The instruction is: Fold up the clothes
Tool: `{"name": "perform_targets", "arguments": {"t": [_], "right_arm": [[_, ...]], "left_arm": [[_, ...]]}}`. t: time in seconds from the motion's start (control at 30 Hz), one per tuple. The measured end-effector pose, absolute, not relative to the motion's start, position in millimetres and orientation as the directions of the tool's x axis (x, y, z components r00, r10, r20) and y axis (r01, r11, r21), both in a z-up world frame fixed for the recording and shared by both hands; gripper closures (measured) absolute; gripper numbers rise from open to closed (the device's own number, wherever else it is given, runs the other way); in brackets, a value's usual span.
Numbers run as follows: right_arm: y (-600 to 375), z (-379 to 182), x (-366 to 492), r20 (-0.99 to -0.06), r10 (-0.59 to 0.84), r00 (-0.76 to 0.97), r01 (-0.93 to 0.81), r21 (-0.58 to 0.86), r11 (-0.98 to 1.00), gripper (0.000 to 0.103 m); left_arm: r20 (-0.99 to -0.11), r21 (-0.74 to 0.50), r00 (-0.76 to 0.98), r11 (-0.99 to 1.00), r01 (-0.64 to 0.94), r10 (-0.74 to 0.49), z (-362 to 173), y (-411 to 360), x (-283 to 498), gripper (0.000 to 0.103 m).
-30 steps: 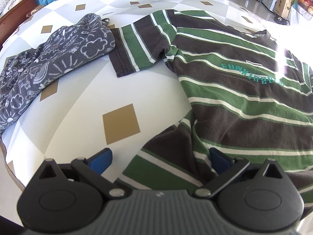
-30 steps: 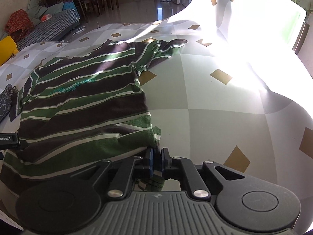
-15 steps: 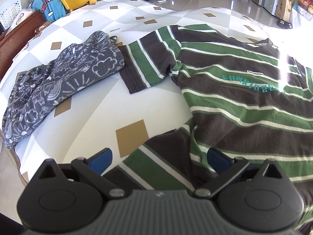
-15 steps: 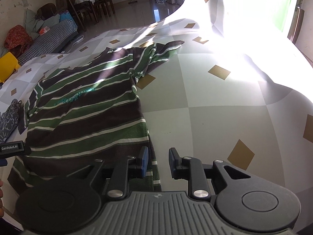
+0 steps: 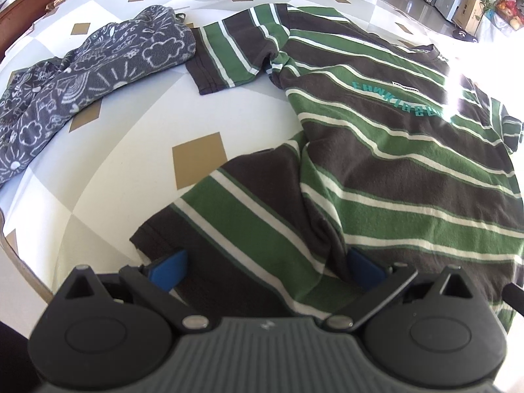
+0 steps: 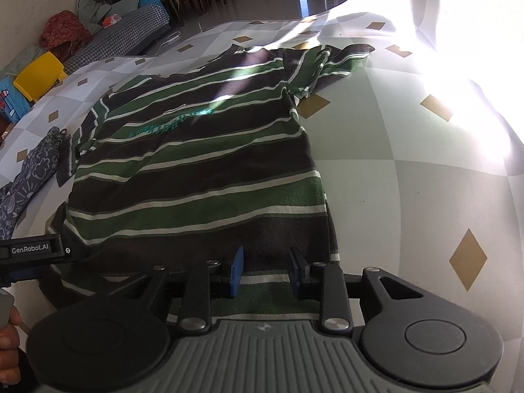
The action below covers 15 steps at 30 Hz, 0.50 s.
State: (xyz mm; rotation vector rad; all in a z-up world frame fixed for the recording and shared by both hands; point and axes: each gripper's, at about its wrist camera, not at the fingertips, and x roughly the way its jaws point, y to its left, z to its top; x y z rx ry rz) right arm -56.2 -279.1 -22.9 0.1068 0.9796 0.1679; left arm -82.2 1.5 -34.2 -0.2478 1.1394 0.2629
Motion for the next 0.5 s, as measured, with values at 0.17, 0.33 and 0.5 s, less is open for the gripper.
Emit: {"name": "perform_targets", "arguments": {"t": [0.17,0.33,0.5], "right_arm": [[-273.1,-28.6,-48.6,-0.825,0.158,0.542,-0.068,0.145,0.987,0.07],[-272.0,-28.7,-43.0,-0.819,0.102,0.564,-0.027,0.105,0.994,0.069],[-272.3,-26.3,-37.4,-0.824,0.054,0.564,0.018,0.077,0.997,0.069]], "left_arm": [[-0.92,-0.06,0.386,0.952,-0.302,0.064,-36.6,-0.5,-93.4,0.0],[-0.942,-0.057,0.333,0.958,-0.28,0.041,-47.9,-7.6,-107.1,0.0],[-0.954,-0.104,0.298,0.96,-0.259,-0.023,-55.7,-16.5,-118.4,0.0]]}}
